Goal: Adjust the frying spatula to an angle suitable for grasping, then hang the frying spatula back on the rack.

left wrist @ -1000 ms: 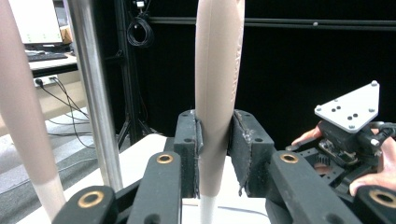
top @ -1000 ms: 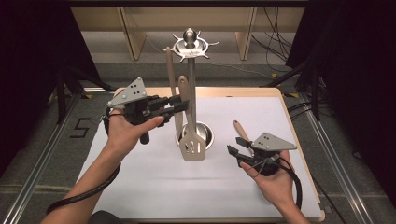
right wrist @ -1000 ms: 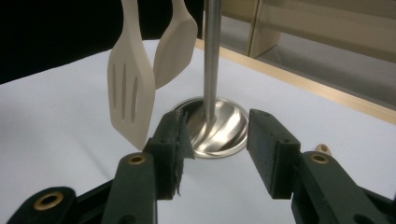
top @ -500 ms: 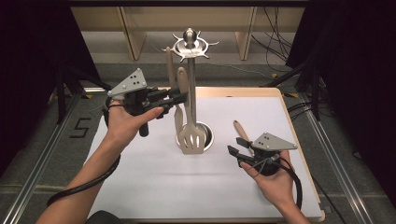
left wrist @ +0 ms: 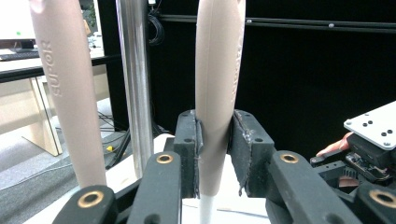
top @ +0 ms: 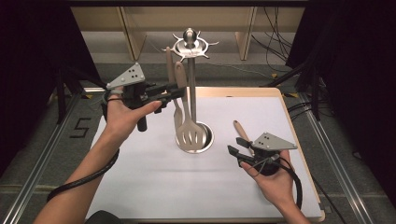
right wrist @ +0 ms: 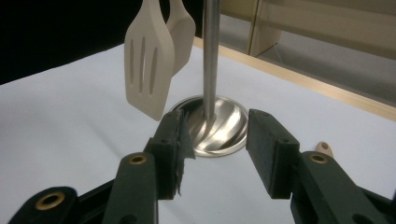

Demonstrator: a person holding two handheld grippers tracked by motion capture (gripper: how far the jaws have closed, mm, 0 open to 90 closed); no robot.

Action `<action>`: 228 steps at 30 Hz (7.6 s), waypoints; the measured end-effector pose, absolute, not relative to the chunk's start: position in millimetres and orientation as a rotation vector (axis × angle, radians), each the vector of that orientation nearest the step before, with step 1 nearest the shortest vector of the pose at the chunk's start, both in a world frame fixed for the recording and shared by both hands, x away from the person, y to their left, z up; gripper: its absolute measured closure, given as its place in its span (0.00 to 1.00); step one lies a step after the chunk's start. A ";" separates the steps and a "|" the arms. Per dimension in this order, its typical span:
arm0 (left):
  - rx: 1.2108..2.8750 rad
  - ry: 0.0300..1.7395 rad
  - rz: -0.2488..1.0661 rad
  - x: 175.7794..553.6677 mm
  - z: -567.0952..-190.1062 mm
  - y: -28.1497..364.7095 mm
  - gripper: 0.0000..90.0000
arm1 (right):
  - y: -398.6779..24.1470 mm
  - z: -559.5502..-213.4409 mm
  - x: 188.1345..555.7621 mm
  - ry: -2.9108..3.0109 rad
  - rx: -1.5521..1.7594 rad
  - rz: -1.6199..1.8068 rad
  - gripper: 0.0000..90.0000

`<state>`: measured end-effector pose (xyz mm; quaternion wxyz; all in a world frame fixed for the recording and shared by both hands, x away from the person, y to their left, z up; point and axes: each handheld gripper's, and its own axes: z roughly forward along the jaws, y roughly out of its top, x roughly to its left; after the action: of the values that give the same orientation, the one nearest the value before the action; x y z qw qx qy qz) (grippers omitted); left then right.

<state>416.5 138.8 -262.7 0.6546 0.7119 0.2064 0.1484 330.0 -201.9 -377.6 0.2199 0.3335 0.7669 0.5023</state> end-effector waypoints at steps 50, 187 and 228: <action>1.562 0.549 0.222 431.5 -258.8 138.2 0.76 | -204.9 -377.3 329.7 2.125 0.947 1.364 0.64; 1.403 0.605 0.570 414.8 -219.7 144.7 0.99 | -241.0 -386.3 333.4 2.113 1.142 1.257 0.75; 1.356 0.693 0.645 370.3 -274.0 202.7 0.64 | -269.4 -408.3 387.4 2.364 1.586 0.650 0.85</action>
<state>370.3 202.7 -274.0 0.6771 0.6032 0.3085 0.2872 387.4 -269.4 -408.3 0.1106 0.5399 0.8046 0.2212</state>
